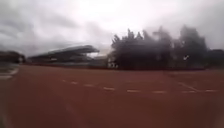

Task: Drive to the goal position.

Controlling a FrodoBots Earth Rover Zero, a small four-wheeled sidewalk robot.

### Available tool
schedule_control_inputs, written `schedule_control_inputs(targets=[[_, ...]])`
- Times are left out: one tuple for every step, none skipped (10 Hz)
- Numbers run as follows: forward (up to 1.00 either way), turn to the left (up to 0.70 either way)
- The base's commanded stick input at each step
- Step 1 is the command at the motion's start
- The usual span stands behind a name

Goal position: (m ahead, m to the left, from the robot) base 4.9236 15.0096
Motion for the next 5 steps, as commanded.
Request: schedule_control_inputs(targets=[[0.7, 0.35], [0.7, 0.35], [0.7, 0.0], [0.7, 0.0], [0.7, 0.0]])
